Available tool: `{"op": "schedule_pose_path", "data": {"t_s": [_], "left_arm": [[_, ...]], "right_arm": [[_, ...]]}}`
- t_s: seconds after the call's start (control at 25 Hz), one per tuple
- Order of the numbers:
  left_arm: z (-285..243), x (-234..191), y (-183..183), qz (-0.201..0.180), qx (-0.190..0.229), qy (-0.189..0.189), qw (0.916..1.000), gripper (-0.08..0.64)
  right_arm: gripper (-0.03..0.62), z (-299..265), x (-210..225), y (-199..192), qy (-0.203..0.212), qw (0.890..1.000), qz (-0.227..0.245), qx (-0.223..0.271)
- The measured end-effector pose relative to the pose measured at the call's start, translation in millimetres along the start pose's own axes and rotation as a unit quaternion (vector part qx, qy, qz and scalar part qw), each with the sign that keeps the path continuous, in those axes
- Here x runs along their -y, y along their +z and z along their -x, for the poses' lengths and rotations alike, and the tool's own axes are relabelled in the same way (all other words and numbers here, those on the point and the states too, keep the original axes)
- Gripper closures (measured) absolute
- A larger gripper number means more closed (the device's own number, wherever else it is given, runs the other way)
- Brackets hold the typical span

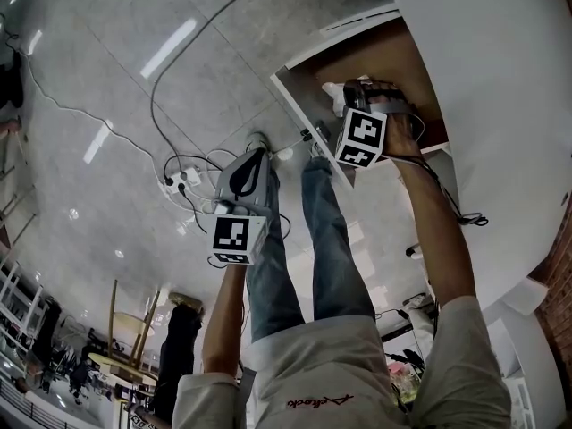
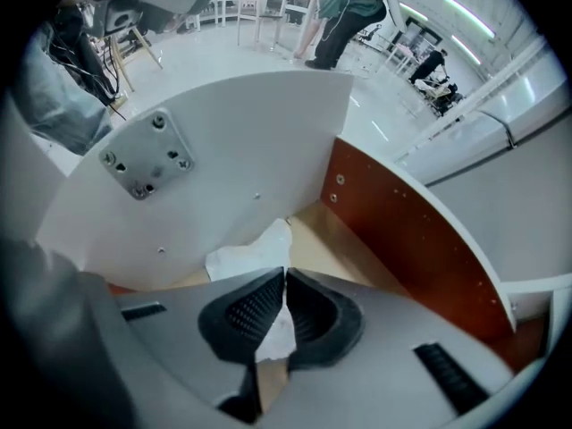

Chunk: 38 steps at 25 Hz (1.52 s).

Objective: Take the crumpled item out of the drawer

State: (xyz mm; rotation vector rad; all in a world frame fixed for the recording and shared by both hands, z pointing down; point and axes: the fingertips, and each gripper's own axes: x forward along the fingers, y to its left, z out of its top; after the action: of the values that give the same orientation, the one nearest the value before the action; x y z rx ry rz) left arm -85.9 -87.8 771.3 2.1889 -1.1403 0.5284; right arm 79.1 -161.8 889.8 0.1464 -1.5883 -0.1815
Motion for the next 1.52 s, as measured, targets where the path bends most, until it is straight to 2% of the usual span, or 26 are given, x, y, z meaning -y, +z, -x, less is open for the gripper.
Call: {"op": "schedule_pose_path", "data": {"t_s": [0.48, 0.72, 1.28, 1.52], "left_arm": [[8, 10, 5, -0.011, 0.008, -0.003, 0.9999, 0.551], [11, 16, 8, -0.018, 0.014, -0.007, 0.9997, 0.551], [17, 28, 0, -0.022, 0.007, -0.011, 0.9997, 0.551], [15, 36, -2, -0.022, 0.003, -0.014, 0.9997, 0.551]], "right_arm": [[0.574, 43, 3, -1, -0.065, 0.997, -0.027, 0.01], [0.574, 69, 1, -5, -0.102, 0.993, -0.057, 0.017], [0.574, 131, -33, -20, -0.182, 0.977, -0.107, 0.035], [0.574, 152, -41, -19, -0.203, 0.962, -0.17, 0.065]]}}
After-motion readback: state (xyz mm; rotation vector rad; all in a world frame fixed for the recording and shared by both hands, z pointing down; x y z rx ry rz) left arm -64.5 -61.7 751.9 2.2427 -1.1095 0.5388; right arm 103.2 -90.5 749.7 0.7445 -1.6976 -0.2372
